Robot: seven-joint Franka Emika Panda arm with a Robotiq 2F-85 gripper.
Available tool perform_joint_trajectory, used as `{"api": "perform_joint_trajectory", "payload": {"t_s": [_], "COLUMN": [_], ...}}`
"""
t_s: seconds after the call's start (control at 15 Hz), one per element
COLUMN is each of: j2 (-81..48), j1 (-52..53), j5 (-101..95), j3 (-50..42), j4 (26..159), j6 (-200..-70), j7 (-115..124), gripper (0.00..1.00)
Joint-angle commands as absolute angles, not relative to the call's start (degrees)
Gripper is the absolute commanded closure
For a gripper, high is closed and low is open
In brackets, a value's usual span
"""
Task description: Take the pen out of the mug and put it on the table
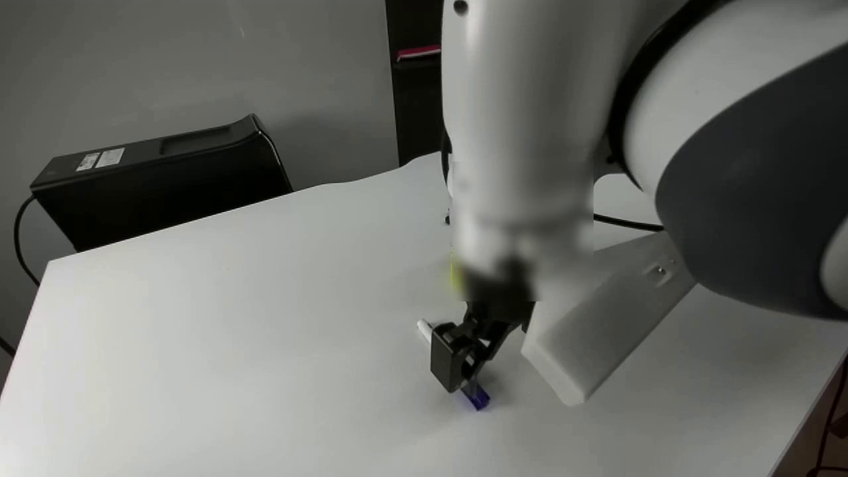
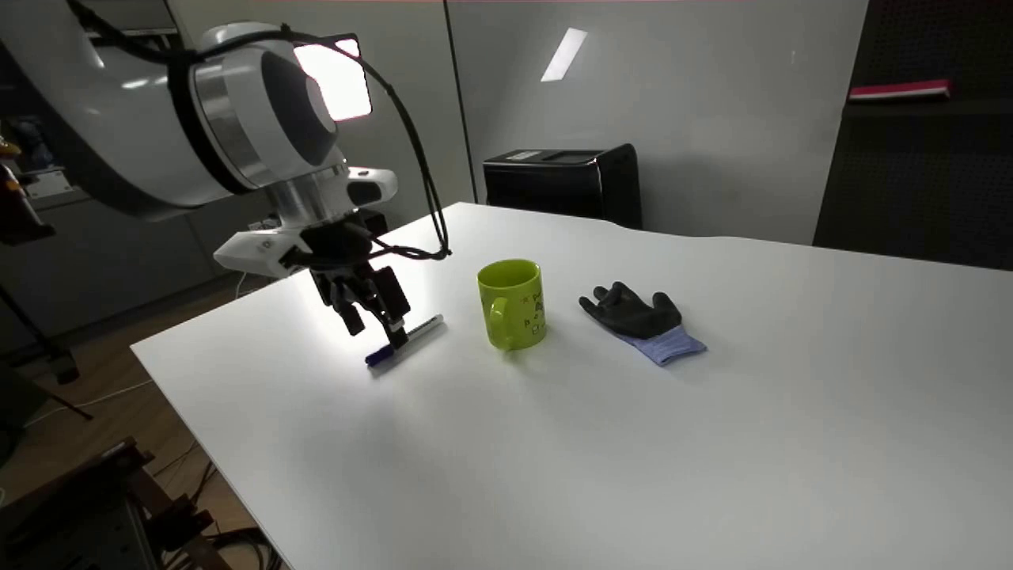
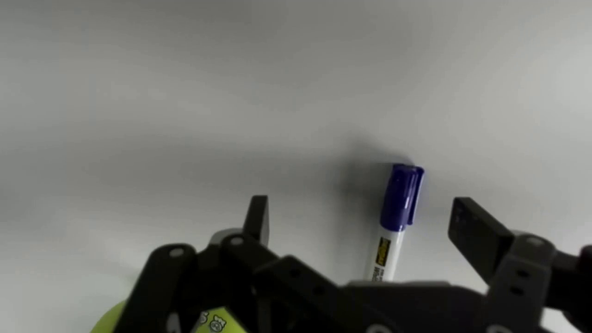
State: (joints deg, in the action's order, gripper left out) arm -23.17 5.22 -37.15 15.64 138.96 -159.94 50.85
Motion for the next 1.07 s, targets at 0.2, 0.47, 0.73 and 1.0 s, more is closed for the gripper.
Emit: {"api": "perform_joint_trajectory", "payload": {"t_s": [0.2,0.47,0.73,1.0], "j2": [-16.66,-11.36,-8.83,-9.14], "j1": [-10.54,-4.57,1.52,4.57], "j5": [-10.88,2.72,8.50,8.29], "j3": [33.11,27.81,21.25,18.44], "j4": [137.10,135.07,133.93,134.48], "j6": [-146.17,-137.74,-130.29,-131.62], "j7": [21.95,7.50,-0.34,0.11], "gripper": [0.00,0.00,0.00,0.00]}}
